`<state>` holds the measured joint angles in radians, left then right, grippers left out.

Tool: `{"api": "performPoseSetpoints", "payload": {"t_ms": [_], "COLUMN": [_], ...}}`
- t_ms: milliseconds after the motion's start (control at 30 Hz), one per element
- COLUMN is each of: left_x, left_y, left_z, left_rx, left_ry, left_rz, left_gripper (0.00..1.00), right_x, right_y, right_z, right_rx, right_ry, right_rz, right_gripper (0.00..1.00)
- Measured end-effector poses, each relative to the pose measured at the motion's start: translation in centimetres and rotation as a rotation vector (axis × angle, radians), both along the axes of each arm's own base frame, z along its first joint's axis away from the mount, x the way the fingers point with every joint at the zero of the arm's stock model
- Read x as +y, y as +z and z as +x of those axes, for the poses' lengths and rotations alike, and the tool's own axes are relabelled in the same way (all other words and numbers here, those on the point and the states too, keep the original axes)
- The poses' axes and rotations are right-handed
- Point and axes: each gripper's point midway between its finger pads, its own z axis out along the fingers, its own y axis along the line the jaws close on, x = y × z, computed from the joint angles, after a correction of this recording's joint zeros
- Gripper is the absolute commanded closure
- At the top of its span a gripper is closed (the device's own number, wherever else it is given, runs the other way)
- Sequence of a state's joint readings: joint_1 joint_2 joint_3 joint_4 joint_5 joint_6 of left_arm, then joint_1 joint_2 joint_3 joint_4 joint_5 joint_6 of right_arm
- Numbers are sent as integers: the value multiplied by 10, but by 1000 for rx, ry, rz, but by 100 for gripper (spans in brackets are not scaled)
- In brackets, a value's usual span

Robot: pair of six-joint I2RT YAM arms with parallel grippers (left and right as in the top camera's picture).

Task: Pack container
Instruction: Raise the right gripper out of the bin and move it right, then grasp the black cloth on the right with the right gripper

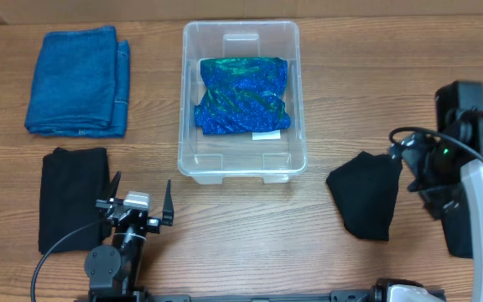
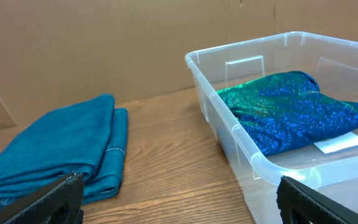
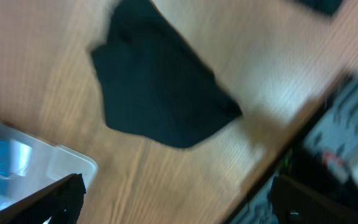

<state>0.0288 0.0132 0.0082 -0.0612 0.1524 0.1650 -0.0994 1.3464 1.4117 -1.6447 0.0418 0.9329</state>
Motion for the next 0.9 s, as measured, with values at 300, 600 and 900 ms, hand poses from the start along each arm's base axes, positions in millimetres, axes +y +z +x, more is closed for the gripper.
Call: {"api": "performPoseSetpoints", "payload": {"t_ms": [300,600,900], "left_x": [0,0,0], "left_y": [0,0,0], "left_z": [0,0,0], "left_rx": [0,0,0], "left_ry": [0,0,0], "left_rz": [0,0,0], "left_gripper": [0,0,0], "right_x": [21,37,36], "right_y": [-65,-133,-154], "right_z": [-43,-43,-37], "right_rx": [97,41,-4], "right_ry": [-213,-175,-159], "right_rz": [107,202,197], "right_gripper": [0,0,0]}}
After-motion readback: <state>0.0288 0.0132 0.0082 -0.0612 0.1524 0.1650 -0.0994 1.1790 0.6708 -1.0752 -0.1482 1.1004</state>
